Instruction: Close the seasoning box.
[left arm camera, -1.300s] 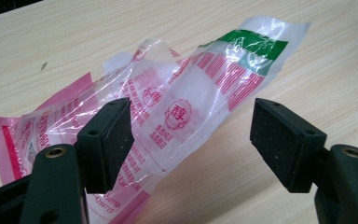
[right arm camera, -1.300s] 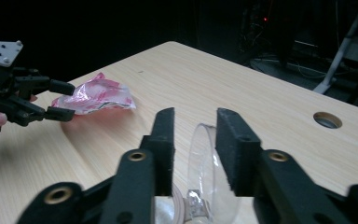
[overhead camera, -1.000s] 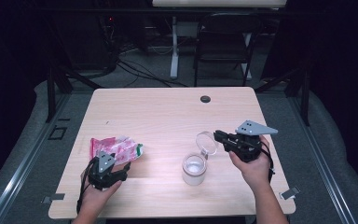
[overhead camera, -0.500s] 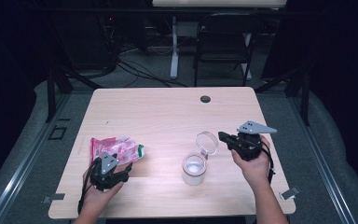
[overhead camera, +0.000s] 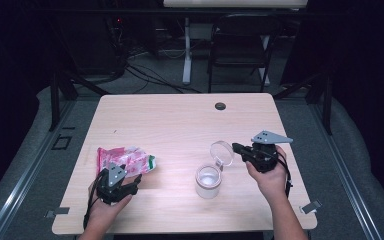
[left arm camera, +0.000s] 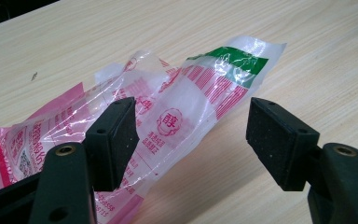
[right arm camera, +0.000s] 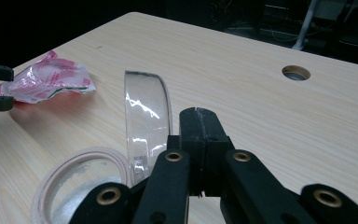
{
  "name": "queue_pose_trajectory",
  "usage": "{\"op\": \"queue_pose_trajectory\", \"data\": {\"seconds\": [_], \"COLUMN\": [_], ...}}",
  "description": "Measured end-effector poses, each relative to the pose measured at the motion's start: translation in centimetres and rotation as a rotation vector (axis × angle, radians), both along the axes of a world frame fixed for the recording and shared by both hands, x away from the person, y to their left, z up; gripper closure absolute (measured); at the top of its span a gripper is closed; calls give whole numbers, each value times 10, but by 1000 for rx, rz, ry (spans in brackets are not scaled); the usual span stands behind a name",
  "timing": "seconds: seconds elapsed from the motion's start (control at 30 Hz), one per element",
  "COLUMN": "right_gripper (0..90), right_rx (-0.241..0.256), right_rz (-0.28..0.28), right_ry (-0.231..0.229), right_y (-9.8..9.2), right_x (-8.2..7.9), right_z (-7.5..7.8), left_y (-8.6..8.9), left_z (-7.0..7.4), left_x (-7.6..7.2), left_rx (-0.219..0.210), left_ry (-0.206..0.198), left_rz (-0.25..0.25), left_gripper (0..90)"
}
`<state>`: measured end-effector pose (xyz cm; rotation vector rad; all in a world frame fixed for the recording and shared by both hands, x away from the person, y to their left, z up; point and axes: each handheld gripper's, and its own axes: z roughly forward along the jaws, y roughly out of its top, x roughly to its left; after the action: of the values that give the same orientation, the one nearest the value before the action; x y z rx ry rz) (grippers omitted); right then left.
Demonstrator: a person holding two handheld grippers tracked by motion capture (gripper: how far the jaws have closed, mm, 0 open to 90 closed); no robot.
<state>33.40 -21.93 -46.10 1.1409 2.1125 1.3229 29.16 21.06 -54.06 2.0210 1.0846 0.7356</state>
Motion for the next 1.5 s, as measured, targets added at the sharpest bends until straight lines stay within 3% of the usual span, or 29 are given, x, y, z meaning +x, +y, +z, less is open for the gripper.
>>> {"op": "queue_pose_trajectory", "data": {"seconds": [0.73,1.5], "right_gripper": [897,889], "right_rx": [-9,-35], "right_rz": [12,67], "right_ry": [9,20], "right_y": [6,23], "right_x": [1,-1], "right_z": [-5,-8], "left_y": [-1,2], "left_z": [0,1], "left_x": [0,0], "left_rx": [-6,-22], "left_ry": [0,-3], "left_rz": [-4,0], "left_gripper": [333,333]}}
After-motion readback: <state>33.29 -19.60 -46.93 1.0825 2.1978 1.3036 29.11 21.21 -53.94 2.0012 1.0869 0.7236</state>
